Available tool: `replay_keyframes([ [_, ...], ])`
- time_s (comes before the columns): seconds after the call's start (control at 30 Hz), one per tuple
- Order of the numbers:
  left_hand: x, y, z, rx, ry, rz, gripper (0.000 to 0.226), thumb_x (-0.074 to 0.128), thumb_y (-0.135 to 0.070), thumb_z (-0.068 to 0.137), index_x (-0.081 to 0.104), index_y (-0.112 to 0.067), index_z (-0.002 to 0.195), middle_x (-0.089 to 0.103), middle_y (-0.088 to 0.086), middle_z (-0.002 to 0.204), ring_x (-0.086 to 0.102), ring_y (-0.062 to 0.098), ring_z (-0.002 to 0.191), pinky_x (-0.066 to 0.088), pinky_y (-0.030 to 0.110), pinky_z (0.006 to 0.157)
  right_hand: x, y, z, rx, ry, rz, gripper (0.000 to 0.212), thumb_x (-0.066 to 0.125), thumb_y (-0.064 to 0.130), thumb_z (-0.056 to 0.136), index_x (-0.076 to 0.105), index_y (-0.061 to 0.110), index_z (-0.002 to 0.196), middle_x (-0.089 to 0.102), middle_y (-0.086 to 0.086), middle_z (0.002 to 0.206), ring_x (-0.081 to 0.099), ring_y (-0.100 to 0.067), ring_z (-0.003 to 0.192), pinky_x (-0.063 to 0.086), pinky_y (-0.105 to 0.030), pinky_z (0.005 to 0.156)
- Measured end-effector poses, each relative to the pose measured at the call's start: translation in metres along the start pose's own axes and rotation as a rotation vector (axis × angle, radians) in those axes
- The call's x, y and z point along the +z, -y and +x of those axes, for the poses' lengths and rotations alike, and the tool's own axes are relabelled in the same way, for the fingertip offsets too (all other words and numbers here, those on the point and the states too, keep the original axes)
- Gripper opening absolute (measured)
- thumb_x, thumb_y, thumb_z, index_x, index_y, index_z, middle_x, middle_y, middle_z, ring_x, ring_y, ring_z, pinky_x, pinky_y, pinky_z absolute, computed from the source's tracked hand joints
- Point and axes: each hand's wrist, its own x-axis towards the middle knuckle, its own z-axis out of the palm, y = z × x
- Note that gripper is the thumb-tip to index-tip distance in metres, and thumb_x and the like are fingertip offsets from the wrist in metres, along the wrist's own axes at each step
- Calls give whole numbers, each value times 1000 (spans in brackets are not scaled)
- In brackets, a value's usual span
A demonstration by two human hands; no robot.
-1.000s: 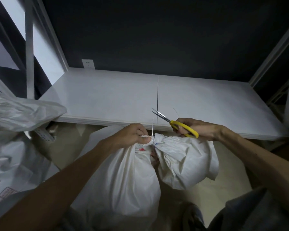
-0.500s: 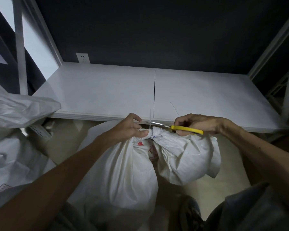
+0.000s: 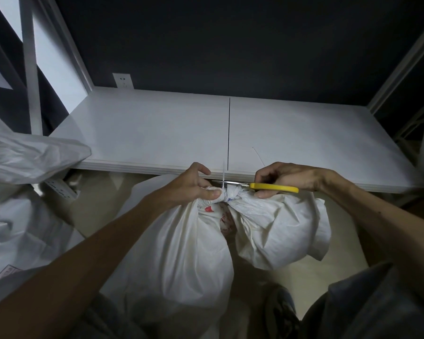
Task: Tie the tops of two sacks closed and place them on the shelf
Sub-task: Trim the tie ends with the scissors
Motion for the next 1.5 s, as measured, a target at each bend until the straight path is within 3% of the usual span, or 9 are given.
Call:
replay_keyframes([
  [0.2, -2, -2, 0, -7, 18, 25, 71, 80, -42, 63, 43, -24, 120, 70, 9, 113, 66, 18, 108, 47, 38, 103, -1, 3, 1, 35, 2, -22, 42, 82, 52, 65, 69, 18, 86, 62, -14, 85, 56, -16, 80, 43, -34, 80],
  [0.33, 0, -2, -1, -2, 26, 31, 70, 80, -40, 63, 44, -23, 121, 70, 10, 111, 67, 17, 106, 48, 37, 102, -1, 7, 4, 63, 24, -49, 33, 83, 43, 70, 69, 16, 85, 61, -3, 77, 55, -14, 75, 44, -33, 76],
  [0.7, 2, -3, -2, -9, 17, 44, 71, 80, -41, 62, 44, -22, 120, 69, 11, 112, 66, 19, 107, 48, 43, 104, 4, 8, 5, 60, 7, 10, 21, 82, 28, 76, 67, 14, 80, 56, 7, 65, 48, -7, 62, 40, -24, 66],
  [1.23, 4, -5, -2, -21, 27, 52, 74, 80, -43, 61, 42, -23, 121, 67, 14, 119, 65, 21, 110, 46, 44, 106, 3, 9, 4, 22, 5, 14, 23, 80, 27, 79, 68, 7, 80, 51, 3, 60, 44, -8, 56, 39, -18, 58],
  [1.37, 3, -4, -1, -30, 30, 61, 80, 82, -46, 60, 38, -23, 123, 67, 13, 117, 65, 21, 111, 46, 46, 106, 2, 11, 3, 47, 29, 12, 16, 82, 34, 76, 75, 21, 71, 49, 1, 55, 40, -13, 53, 38, -24, 59],
  [1.5, 4, -6, -1, -34, 27, 60, 84, 81, -46, 60, 32, -21, 124, 68, 12, 116, 64, 19, 111, 46, 44, 106, 0, 12, 4, 68, 18, -11, 16, 82, 34, 75, 78, 19, 75, 49, 3, 54, 40, -10, 51, 39, -20, 57],
])
